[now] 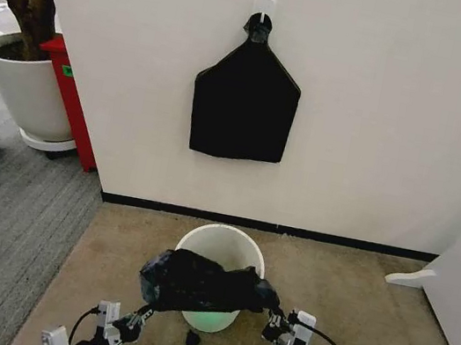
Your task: Place the garbage bag over the trash bin.
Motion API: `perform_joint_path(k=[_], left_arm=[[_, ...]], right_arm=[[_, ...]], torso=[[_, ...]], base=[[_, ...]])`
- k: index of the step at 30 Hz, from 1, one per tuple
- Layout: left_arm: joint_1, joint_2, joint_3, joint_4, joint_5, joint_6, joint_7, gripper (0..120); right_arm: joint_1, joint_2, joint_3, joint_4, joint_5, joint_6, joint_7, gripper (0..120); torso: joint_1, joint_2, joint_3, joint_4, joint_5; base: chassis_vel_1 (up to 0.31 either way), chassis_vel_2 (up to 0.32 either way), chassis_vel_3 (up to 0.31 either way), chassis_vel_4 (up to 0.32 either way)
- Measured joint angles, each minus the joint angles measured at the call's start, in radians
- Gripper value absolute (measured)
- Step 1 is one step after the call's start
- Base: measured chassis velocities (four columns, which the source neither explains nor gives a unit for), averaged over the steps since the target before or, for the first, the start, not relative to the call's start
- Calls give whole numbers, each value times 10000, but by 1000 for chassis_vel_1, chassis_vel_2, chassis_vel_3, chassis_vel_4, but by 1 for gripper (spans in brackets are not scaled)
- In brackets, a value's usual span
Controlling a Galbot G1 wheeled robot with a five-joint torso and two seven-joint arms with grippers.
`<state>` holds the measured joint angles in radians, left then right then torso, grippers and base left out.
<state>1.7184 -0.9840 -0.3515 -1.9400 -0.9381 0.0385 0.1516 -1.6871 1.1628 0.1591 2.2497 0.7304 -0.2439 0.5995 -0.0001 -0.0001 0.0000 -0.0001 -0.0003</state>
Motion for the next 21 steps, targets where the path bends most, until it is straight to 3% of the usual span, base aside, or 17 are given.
perform_joint_path(k=[12,18,21], left_arm=[[-1086,-318,288,1247,680,17,23,0],[-1024,-363,296,1075,776,9,-24,0],[-814,-279,257,799,908,-121,60,7]], right_arm=[[795,71,166,-1099,54,190,-454,0],[1002,129,104,-1120,11,184,-485,0],[835,100,59,-927,-84,139,-535,8]], torso=[[0,-1,1,1,0],[0,-1,1,2,2],[0,-1,1,0,1]], base=[[0,0,0,0],[0,0,0,0],[0,0,0,0]])
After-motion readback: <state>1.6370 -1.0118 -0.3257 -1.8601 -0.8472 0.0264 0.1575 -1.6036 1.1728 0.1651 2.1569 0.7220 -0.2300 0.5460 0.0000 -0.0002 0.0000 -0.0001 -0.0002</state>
